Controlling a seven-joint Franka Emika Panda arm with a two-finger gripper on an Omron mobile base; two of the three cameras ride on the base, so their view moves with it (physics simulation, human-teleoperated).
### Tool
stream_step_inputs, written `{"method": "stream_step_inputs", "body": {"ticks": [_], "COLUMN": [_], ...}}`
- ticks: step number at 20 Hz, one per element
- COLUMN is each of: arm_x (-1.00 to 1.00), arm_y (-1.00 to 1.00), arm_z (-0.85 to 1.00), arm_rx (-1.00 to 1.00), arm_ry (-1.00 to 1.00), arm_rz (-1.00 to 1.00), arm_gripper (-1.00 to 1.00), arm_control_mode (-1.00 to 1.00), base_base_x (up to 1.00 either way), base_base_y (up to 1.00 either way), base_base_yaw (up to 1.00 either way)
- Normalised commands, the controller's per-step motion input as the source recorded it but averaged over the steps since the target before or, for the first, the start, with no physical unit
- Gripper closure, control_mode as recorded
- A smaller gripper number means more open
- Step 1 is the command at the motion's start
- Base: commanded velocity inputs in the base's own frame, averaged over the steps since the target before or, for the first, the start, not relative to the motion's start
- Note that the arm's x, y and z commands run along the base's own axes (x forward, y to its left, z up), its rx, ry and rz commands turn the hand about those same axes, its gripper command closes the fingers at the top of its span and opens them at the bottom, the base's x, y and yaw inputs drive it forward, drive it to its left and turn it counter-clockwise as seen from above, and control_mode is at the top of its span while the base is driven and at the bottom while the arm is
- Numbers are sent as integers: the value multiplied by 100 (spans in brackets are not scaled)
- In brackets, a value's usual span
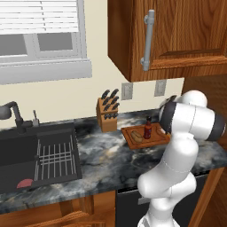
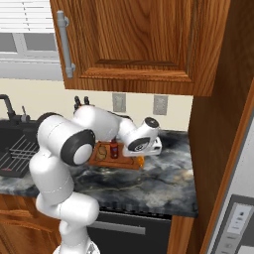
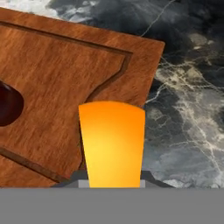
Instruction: Retrieve the reheated potato from the microwave, then place the potato, cheese, and condiment on the cutting board.
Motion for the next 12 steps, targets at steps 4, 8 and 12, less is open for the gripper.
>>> {"method": "stream_step_inputs", "body": {"ticks": [4, 8, 12], "arm_x": [23, 15, 22], "arm_y": [31, 25, 10], "arm_z": [-1, -5, -8], "arm_rx": [-5, 0, 0], "arm_ry": [0, 0, 0], "arm_rz": [-8, -5, -2], "arm_gripper": [100, 100, 100], "arm_control_mode": [-100, -100, -100], "base_base_x": [0, 0, 0], "base_base_y": [0, 0, 0], "base_base_yaw": [0, 0, 0]}}
